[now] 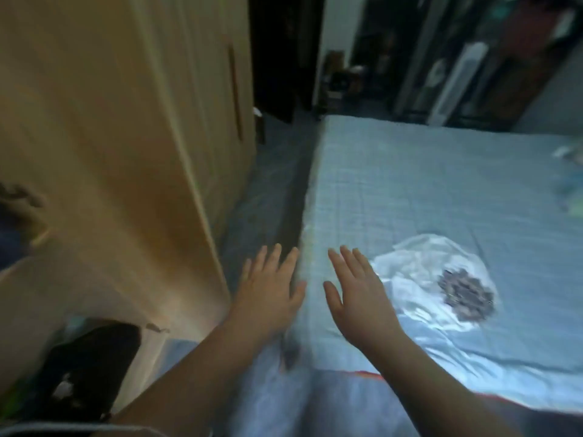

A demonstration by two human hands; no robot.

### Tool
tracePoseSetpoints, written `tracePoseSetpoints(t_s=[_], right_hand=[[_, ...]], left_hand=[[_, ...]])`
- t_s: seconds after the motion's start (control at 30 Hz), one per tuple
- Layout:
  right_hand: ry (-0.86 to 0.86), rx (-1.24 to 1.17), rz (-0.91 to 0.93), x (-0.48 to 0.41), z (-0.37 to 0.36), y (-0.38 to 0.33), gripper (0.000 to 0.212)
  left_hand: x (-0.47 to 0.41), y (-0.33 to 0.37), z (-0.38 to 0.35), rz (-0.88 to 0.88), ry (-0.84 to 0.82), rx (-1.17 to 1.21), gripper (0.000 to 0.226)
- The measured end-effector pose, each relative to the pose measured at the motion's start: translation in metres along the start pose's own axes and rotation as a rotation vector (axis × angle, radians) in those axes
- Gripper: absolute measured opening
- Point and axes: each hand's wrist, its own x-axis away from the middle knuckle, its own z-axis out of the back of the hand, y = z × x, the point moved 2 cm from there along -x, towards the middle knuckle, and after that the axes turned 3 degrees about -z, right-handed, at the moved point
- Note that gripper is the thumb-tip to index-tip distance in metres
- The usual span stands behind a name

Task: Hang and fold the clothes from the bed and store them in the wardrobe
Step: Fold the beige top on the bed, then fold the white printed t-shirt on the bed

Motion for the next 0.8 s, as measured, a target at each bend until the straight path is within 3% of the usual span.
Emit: tracePoseSetpoints(t_s=[0.17,0.3,0.57,0.8], right_hand=[[0.038,0.137,-0.355,0.076,0.062,0.144,0.061],[0.041,0.171,-0.531,0.114,0.086,0.212,0.064],[-0.028,0.082,-0.642,0.092,0.071,0.287,0.064],[-0.131,0.08,-0.643,0.016,0.053,0.371,0.061]], left_hand=[[-0.029,0.155,-0.061,-0.348,-0.113,-0.071,0.064],[-0.047,0.223,-0.09,-0.482,-0.169,-0.093,0.063],[-0.109,0.268,-0.137,-0.528,-0.294,-0.083,0.062],[-0.219,0.281,-0.197,-0.433,-0.378,-0.012,0.062]])
